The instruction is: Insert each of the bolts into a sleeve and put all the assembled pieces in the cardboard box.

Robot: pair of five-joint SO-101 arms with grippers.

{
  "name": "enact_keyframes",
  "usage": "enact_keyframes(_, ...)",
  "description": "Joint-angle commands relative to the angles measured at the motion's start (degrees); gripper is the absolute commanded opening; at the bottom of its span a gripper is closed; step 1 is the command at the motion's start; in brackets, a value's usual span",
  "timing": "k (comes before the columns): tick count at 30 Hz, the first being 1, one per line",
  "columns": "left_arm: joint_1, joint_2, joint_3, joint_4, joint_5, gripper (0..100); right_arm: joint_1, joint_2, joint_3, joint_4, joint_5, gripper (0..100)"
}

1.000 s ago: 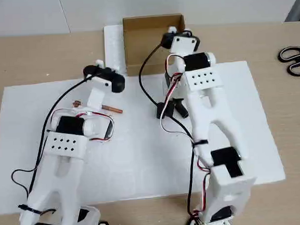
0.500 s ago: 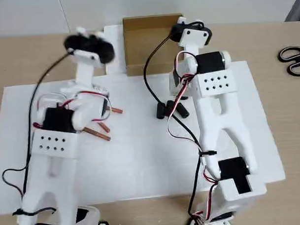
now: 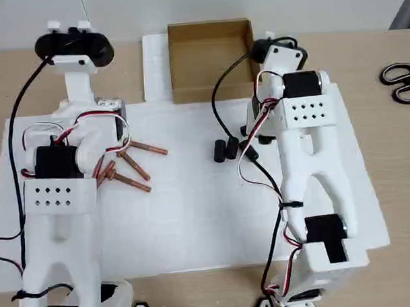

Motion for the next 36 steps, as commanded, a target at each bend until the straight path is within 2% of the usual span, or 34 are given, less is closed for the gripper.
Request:
enact_keyframes(1,-0.26,-0.26,0.66,-2.90,0.79,8,0.40,-7.87,-0.35,0.04,0.44,0.6)
enact_keyframes(5,-0.26,-0.26,0.84,-2.81,2.20,8,-0.13,-15.96,2.20,-0.48,2.46,0.6)
enact_keyframes(11,-0.26,-0.26,4.26,-3.43,2.81,8,-0.22,-25.71,15.12,-3.82,2.99,0.6)
enact_keyframes(18,-0.35,-0.26,14.64,-10.20,2.55,11,-0.22,-36.44,30.07,-9.89,5.01,0.6)
enact_keyframes(24,-2.55,0.09,20.97,-15.03,-2.64,11,-0.13,-43.65,39.82,-14.55,6.59,0.6)
enact_keyframes(29,-7.47,7.91,16.40,-13.19,-9.67,12,-0.13,-45.41,42.29,-16.04,6.86,0.6)
enact_keyframes(36,-9.23,17.85,0.22,-3.34,-14.86,11,0.48,-45.32,42.81,-16.04,8.00,0.5)
